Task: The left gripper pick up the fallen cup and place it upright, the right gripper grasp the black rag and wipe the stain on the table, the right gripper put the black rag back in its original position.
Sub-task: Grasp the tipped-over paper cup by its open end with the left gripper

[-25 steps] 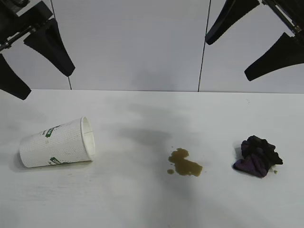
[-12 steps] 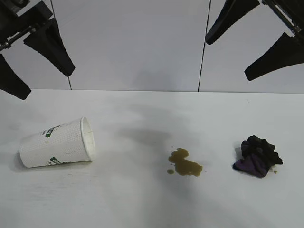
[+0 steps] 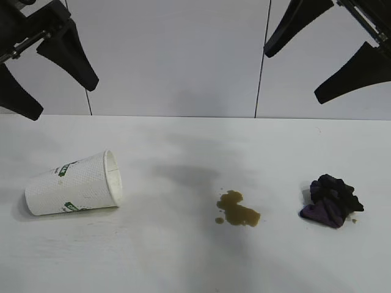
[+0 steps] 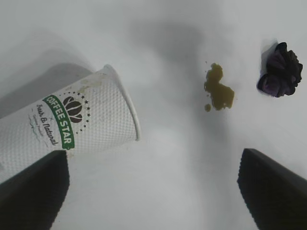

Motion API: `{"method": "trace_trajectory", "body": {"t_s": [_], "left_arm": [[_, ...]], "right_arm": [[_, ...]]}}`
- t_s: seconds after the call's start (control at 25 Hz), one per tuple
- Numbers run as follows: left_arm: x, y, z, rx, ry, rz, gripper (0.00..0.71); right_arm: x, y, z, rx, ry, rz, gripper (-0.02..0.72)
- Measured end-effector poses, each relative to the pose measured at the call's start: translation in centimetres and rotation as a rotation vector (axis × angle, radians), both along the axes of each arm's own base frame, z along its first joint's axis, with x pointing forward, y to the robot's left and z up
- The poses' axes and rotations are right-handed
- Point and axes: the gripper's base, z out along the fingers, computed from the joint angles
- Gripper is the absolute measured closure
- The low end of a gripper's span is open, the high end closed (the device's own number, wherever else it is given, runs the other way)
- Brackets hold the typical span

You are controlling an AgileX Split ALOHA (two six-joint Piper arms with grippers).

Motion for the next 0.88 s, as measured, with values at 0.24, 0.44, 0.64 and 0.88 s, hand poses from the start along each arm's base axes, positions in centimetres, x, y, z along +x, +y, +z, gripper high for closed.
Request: {"method": "trace_trajectory", "body": {"t_s": [0.24, 0.44, 0.64, 0.88], "left_arm": [[-0.1, -1.3, 0.1, 0.140, -0.290, -0.419, 0.092], [-1.3, -4.3, -0.3, 0.304, -0.481, -0.834, 0.095], [-1.9, -6.4, -0.8, 0.573, -0.574, -1.025, 0.040], [-1.5, -8.4, -3.9, 0.756, -0.518, -1.119, 0.018]], "right_arm": [[0.0, 0.0, 0.0, 0.000, 0.000, 0.000, 0.156], [0.0, 0.0, 0.0, 0.000, 0.000, 0.000, 0.156], [0.0, 0.0, 0.0, 0.000, 0.000, 0.000, 0.156], [0.0, 0.0, 0.0, 0.000, 0.001, 0.001, 0.156]]}}
